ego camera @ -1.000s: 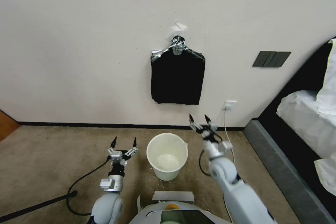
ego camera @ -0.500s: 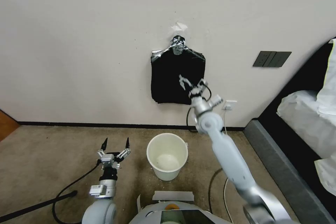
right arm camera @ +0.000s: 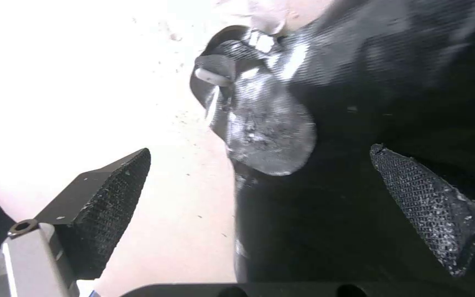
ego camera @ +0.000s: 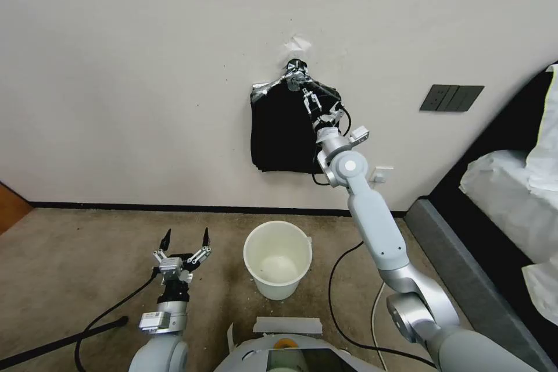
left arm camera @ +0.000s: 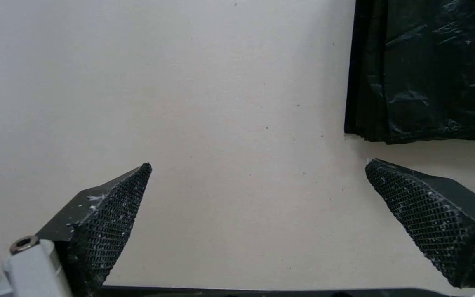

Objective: Place a trash bag onto the trash bin.

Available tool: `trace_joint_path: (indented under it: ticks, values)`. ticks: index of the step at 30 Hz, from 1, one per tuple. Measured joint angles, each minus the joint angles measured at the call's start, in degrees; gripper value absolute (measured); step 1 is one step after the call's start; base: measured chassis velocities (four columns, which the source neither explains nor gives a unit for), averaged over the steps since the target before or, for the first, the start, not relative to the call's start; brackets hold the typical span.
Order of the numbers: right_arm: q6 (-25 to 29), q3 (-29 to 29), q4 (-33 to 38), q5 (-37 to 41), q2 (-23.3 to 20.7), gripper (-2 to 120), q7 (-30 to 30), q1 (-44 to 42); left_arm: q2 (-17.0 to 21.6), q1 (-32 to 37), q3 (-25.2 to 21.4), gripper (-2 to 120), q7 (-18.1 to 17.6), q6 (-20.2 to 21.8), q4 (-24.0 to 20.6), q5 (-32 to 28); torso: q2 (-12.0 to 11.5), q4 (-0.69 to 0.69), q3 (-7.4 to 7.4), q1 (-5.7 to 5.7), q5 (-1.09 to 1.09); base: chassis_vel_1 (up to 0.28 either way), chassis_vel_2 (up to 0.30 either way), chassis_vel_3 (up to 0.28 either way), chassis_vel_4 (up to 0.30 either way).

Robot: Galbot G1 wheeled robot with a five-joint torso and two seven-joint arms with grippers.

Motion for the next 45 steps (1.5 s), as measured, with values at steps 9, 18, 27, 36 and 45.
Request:
trace_joint_path:
  ticks: [9, 18, 27, 36, 45]
  values:
    - [0.1, 0.0, -4.0, -1.6, 3.1, 100, -1.3, 4.2, 0.1, -0.3, -0.8, 100, -0.1, -0.1, 1.0, -0.2, 0.0, 0.01, 0.0, 0.0, -0.01, 0.0, 0.0, 0.0, 0.0]
    - [0.1, -0.1, -4.7, -1.7, 4.6, 96, -2.7, 5.7, 0.4, -0.1, -1.5, 100, -0.1, -0.2, 0.5, -1.1, 0.0, 0.0, 0.0, 0.0, 0.0, 0.0, 0.0, 0.0, 0.0]
    - [0.1, 0.2, -6.6, -1.8, 5.2, 66, -2.7, 6.1, 0.2, -0.1, -1.3, 100, -0.2, -0.1, 0.5, -1.1, 0.0, 0.0, 0.0, 0.0, 0.0, 0.0, 0.0, 0.0, 0.0]
    - [0.1, 0.8, -7.1, -1.8, 5.6, 30, -2.5, 6.0, 0.3, -0.2, -1.2, 100, -0.2, 0.1, 0.3, -1.2, 0.0, 0.0, 0.0, 0.0, 0.0, 0.0, 0.0, 0.0, 0.0]
    - [0.2, 0.7, -7.5, -4.0, 5.3, 0, -2.3, 5.8, 0.2, 0.0, -1.3, 100, -0.3, 0.1, 0.2, -1.3, 0.0, 0.0, 0.0, 0.0, 0.0, 0.0, 0.0, 0.0, 0.0]
